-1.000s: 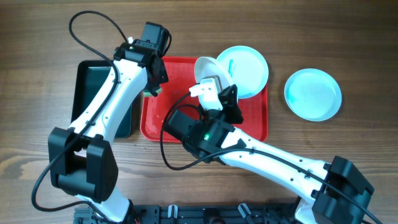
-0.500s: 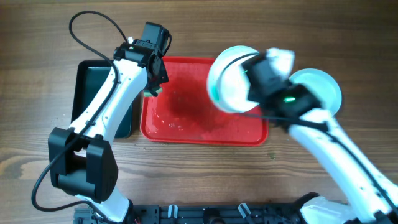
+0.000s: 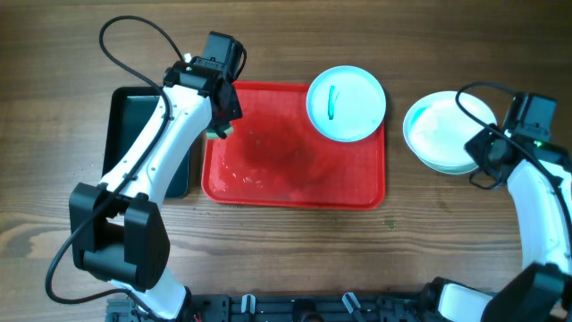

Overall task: Clean dirty plates on tray and stack at the side
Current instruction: 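Carry the plate with right gripper onto the plate right of tray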

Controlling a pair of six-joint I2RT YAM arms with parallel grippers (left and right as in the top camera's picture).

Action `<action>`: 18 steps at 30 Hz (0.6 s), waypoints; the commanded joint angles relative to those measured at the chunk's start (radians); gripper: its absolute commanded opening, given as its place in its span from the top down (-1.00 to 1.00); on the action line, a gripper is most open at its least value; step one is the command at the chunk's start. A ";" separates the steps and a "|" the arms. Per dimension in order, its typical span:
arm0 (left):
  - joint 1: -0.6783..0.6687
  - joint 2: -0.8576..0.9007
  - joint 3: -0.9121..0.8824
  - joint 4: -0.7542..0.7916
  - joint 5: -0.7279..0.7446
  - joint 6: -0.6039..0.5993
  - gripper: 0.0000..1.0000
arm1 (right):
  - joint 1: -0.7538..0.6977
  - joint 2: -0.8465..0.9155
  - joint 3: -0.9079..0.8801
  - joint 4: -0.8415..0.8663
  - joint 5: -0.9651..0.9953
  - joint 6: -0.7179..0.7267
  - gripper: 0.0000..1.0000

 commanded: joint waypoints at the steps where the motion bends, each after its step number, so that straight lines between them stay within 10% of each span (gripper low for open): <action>1: 0.006 0.013 0.006 0.003 0.029 0.012 0.92 | -0.019 0.079 -0.036 0.039 0.021 -0.002 0.92; 4: 0.006 0.013 0.006 0.002 0.029 0.012 0.92 | -0.045 0.134 -0.035 0.047 0.021 0.018 0.92; 14: 0.006 0.013 0.006 0.002 0.043 0.012 0.92 | -0.053 0.051 0.063 -0.064 -0.107 -0.144 -0.08; 18: 0.006 0.013 0.006 -0.001 0.058 0.012 0.92 | -0.053 -0.029 0.100 -0.106 -0.185 -0.198 -0.12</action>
